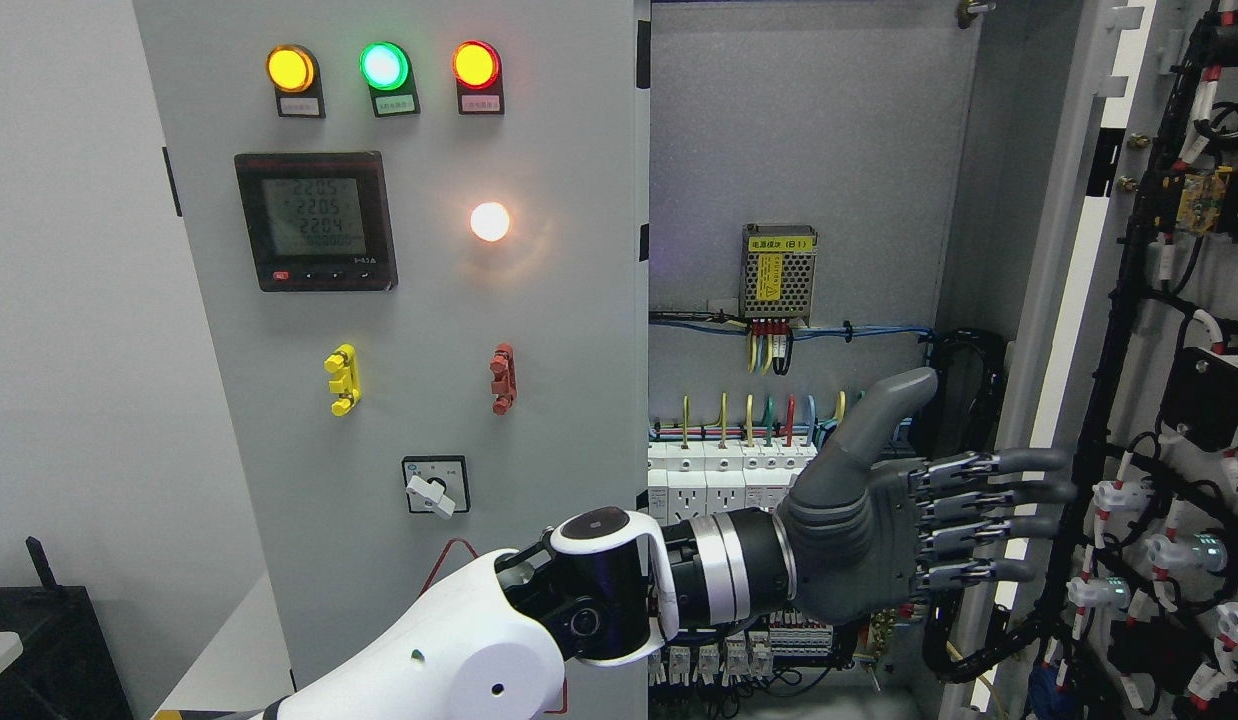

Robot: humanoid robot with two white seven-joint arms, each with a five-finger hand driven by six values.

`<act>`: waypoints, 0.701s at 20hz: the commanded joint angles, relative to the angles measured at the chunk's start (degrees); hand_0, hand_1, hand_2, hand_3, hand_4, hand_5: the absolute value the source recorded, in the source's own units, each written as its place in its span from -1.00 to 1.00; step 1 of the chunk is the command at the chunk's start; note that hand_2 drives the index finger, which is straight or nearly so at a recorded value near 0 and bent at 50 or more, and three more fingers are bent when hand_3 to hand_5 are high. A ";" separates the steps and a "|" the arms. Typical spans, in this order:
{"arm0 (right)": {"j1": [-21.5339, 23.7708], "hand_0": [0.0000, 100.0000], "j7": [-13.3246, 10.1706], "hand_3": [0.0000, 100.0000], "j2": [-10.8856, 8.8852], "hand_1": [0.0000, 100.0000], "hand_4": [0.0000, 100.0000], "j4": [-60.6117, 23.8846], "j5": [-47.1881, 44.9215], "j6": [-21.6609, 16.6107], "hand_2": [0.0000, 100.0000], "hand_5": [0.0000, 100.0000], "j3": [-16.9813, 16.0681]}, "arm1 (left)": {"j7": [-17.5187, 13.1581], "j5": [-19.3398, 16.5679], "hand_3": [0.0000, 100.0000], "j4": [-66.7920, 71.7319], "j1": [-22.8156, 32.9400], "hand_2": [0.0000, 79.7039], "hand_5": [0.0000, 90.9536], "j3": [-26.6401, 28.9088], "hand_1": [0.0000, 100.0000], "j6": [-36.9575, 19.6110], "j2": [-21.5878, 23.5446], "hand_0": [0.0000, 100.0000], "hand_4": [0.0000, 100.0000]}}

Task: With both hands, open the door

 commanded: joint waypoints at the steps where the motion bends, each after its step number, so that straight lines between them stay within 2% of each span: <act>1: 0.00 -1.00 -0.04 -1.00 0.00 -1.00 -1.00 0.05 0.03 -0.01 -1.00 -1.00 0.00 | -1.04 -0.12 -1.00 -6.41 5.99 -1.00 -1.00 0.54 -1.00 -0.03 11.05 -1.00 -0.92; 7: 0.00 -1.00 -0.04 -1.00 0.00 -1.00 -1.00 0.05 0.03 -0.01 -1.00 -1.00 0.00 | -2.28 -0.56 -1.00 -9.67 12.23 -1.00 -1.00 0.36 -1.00 -0.03 17.74 -1.00 -0.92; 10: 0.00 -1.00 -0.04 -1.00 0.00 -1.00 -1.00 0.05 -0.06 -0.01 -1.00 -1.00 0.00 | -3.77 -4.23 -1.00 -12.47 16.88 -1.00 -1.00 0.36 -1.00 -0.12 21.60 -1.00 -0.92; 14: 0.00 -1.00 -0.04 -1.00 0.00 -1.00 -1.00 0.05 0.03 -0.01 -1.00 -1.00 0.00 | -4.56 -6.53 -1.00 -13.45 22.16 -1.00 -1.00 0.45 -1.00 -0.12 24.24 -1.00 -0.92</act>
